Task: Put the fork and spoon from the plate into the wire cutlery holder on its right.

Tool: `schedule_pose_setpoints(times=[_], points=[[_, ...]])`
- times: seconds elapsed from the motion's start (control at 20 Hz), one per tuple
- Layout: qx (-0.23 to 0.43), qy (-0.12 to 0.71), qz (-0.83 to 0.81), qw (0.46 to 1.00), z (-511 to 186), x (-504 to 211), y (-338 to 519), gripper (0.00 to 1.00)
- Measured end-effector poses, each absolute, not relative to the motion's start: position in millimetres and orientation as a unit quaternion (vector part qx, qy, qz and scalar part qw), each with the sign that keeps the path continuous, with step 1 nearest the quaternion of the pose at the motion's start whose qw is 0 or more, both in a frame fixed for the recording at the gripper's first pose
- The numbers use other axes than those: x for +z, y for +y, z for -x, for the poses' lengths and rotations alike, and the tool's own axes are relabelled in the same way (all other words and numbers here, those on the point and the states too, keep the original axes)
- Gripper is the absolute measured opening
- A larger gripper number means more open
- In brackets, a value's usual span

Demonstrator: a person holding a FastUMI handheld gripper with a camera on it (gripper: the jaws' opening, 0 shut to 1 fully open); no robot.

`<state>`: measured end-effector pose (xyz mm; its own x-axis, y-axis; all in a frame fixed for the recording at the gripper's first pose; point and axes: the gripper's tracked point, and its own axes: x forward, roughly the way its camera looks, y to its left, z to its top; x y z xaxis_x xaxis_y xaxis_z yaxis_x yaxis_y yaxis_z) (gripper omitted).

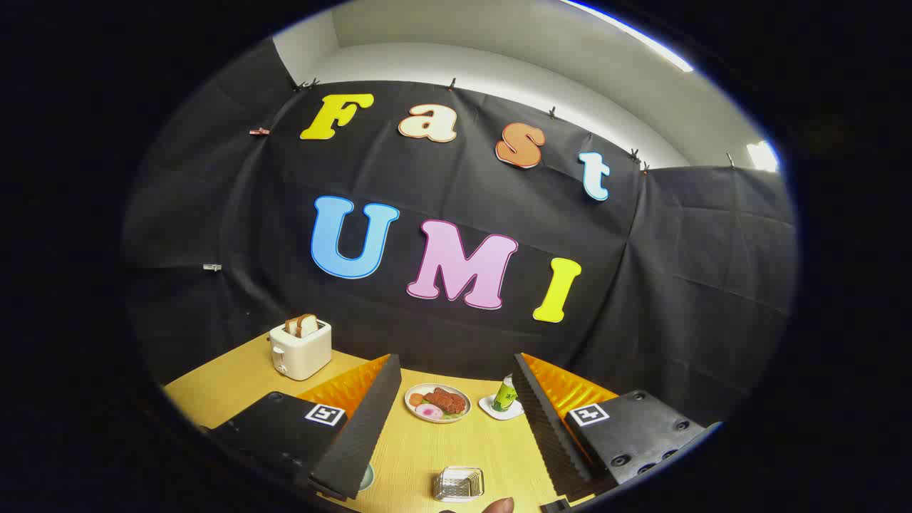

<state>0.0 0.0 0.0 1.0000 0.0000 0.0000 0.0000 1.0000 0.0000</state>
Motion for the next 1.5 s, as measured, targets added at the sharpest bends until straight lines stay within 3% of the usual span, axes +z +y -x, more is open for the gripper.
schedule_pose_setpoints(times=[0.9,1.25,1.5], points=[[0.022,0.02,-0.008,1.0,1.1,-6.5,6.6,0.98],[0.125,0.172,-0.005,0.977,11.6,-100.8,77.7,0.98],[0.194,0.309,-0.018,0.931,29.4,-195.7,139.1,0.97]])
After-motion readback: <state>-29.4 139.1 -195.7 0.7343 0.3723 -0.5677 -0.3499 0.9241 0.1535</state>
